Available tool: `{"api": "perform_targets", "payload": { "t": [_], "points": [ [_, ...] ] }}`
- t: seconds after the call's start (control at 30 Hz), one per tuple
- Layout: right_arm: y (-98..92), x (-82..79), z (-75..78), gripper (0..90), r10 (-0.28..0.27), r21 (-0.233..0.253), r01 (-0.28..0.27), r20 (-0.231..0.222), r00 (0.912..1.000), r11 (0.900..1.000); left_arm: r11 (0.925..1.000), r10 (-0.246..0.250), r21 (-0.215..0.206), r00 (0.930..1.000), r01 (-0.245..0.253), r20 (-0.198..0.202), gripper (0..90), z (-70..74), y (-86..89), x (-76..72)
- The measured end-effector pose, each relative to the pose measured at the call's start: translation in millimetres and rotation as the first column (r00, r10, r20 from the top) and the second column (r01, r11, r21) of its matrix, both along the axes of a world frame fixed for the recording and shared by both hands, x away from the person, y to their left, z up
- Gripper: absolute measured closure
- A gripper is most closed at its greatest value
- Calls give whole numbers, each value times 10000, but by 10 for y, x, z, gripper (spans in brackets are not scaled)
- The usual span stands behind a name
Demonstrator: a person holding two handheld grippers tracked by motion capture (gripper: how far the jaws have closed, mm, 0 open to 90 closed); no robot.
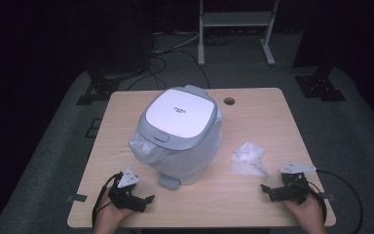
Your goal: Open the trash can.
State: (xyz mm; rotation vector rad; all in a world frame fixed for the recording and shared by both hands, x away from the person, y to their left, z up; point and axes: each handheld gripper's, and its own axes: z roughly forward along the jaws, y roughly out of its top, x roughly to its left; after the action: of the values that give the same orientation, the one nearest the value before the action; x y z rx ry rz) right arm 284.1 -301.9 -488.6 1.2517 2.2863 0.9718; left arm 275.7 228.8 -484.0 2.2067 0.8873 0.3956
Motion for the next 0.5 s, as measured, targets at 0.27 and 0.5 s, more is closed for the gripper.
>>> {"api": "perform_targets", "payload": {
  "t": [0.27, 0.5],
  "points": [
    [0, 0, 0, 10, -1, 2, 1, 3, 10000, 10000, 9993, 151, -332, 9998, -147, 96, 38, 45, -6, -31],
    [0, 0, 0, 10, -6, 2, 6, -1, 10000, 10000, 9987, 281, -433, 9995, -274, 160, 61, 110, -28, -88]
  ]
}}
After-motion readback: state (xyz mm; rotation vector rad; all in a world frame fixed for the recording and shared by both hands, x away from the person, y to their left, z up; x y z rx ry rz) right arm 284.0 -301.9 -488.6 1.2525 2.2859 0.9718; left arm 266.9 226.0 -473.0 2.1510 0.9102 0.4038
